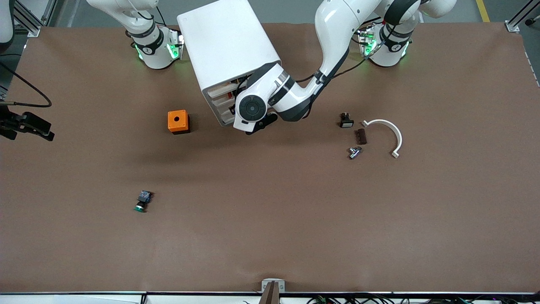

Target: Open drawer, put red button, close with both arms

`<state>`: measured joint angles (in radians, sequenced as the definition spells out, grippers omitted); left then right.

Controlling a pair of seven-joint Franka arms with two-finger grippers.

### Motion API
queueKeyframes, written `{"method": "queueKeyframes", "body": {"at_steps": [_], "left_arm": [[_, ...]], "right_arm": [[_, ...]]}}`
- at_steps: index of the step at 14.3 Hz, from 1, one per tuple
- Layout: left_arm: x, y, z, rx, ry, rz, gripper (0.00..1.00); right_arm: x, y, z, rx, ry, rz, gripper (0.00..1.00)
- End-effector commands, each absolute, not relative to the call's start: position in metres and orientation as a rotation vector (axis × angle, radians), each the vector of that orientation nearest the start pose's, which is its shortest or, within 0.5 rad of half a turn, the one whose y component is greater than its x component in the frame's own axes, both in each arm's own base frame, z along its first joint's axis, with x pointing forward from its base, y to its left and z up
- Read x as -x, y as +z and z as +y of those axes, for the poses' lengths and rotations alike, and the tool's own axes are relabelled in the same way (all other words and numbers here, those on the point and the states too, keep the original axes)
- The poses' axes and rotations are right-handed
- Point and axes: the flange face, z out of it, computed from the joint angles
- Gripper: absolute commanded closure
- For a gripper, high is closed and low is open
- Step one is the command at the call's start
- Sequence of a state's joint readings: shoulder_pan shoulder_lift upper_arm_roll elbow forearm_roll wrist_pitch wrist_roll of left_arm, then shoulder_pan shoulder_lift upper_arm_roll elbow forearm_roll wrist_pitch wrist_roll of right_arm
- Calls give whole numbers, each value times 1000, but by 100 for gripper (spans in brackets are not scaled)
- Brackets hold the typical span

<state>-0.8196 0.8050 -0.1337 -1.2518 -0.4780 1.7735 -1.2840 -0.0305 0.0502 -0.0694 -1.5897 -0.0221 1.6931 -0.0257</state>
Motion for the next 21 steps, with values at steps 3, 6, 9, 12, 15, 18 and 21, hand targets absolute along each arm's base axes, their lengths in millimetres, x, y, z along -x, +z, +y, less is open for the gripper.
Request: {"method": "queueKeyframes", "body": {"at_steps": [3,6,9,12,15,18,21], "left_arm": [[-458,313,-562,2951,774,-819,1],[-523,384,-501,3085,643,-861,1],[-561,458,-434,3177,391,-783,1],[-568,502,-367,3088,308,-621,1],[-582,539,-280,3097,366,-403,1],[-594,568,-194,3109,352,-222,1],[-599,582,-120,3141,339,-118,1]], "right_arm": [[-564,604,-50,3171,-94,189,0],[-563,602,-54,3171,-72,199,0],[-565,602,-57,3162,-79,210,0],[-564,604,-54,3162,-82,203,0],[-564,603,-54,3162,-74,203,0],[-564,603,-54,3162,-74,203,0],[-564,603,-56,3162,-74,208,0]]}}
